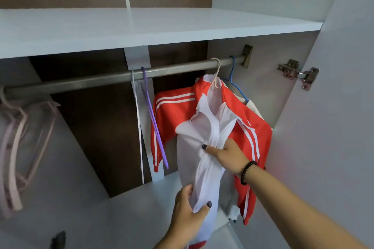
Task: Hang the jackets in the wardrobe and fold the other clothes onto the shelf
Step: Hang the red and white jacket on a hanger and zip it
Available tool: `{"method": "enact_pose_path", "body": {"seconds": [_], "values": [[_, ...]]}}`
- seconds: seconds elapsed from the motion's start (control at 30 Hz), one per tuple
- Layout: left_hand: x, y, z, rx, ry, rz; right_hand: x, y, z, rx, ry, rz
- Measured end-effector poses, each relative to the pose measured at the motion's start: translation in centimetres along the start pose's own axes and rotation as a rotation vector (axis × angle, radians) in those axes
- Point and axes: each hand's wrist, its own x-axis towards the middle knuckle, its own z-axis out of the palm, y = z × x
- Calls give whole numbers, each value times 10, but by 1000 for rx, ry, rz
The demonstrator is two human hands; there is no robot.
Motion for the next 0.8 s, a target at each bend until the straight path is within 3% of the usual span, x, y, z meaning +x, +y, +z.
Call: {"method": "enact_pose_path", "body": {"seconds": [0.3, 0.47, 0.6, 0.73, 0.8], "values": [[9, 27, 34, 93, 116, 64, 1, -17, -29, -39, -129, 20], [-9, 48, 42, -155, 115, 13, -15, 2, -54, 205, -198, 54], [-16, 68, 42, -589, 218, -117, -68, 49, -67, -36, -141, 4], [-28, 94, 53, -713, 185, -102, -121, 79, -60, -305, -323, -4], [-36, 106, 62, -734, 165, -65, -130, 84, -52, -371, -308, -60]]}}
